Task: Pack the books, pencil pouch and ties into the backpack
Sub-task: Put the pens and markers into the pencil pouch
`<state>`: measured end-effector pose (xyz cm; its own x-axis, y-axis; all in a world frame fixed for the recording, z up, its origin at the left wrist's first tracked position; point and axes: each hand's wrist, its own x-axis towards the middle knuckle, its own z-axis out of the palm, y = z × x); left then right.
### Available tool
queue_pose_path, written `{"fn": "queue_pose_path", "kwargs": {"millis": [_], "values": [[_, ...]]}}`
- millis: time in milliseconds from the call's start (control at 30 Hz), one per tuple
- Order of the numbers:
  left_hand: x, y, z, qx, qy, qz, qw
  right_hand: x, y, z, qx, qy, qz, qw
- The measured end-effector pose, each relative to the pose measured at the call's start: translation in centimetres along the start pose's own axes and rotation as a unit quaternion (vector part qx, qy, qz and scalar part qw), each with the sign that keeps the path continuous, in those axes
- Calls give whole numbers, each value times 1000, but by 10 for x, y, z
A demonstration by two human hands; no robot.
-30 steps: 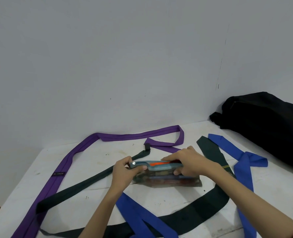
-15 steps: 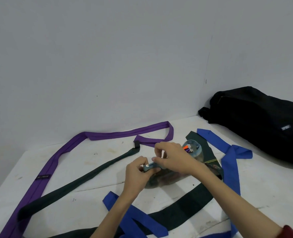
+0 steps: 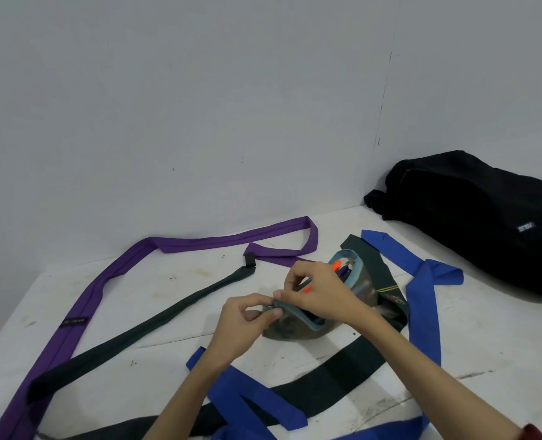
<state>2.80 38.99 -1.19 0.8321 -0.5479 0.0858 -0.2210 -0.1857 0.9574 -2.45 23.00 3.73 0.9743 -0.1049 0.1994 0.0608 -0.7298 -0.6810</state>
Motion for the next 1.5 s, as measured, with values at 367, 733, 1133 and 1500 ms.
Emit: {"fn": "queue_pose_path", "kwargs": {"millis": [367, 733, 1133, 1500], "values": [[0, 13, 10, -1, 47, -4, 999, -5, -4, 8, -50, 46, 97, 993], [0, 6, 4, 45, 37, 46, 997, -11, -5, 4, -219, 90, 55, 970], [7, 5, -40, 28, -37, 55, 997, -9, 45, -28, -240, 85, 24, 967], [30, 60, 11, 515, -221, 25, 828, -15, 62, -44, -134, -70, 37, 988]]}}
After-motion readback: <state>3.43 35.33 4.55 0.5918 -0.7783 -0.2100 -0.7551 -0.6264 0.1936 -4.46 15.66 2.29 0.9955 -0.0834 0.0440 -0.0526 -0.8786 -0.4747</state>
